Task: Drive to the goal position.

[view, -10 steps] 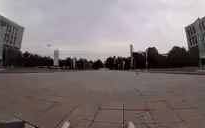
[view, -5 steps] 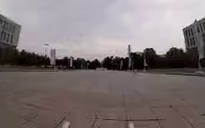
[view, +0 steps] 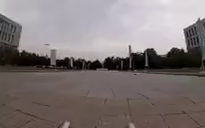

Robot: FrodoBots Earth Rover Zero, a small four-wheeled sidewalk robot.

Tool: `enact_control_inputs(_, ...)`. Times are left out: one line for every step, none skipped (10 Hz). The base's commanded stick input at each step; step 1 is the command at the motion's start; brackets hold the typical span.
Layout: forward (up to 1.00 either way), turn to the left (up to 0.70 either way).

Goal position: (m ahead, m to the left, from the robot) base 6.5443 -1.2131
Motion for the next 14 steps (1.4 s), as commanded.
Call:
enact_control_inputs(0.6,0.0)
enact_control_inputs(0.6,0.0)
enact_control_inputs(0.6,0.0)
enact_control_inputs(0.6,0.0)
enact_control_inputs(0.6,0.0)
enact_control_inputs(0.6,0.0)
enact_control_inputs(0.6,0.0)
enact_control_inputs(0.6,0.0)
enact_control_inputs(0.6,0.0)
enact_control_inputs(0.6,0.0)
enact_control_inputs(0.6,0.0)
enact_control_inputs(0.6,0.0)
enact_control_inputs(0.6,0.0)
enact_control_inputs(0.6,0.0)
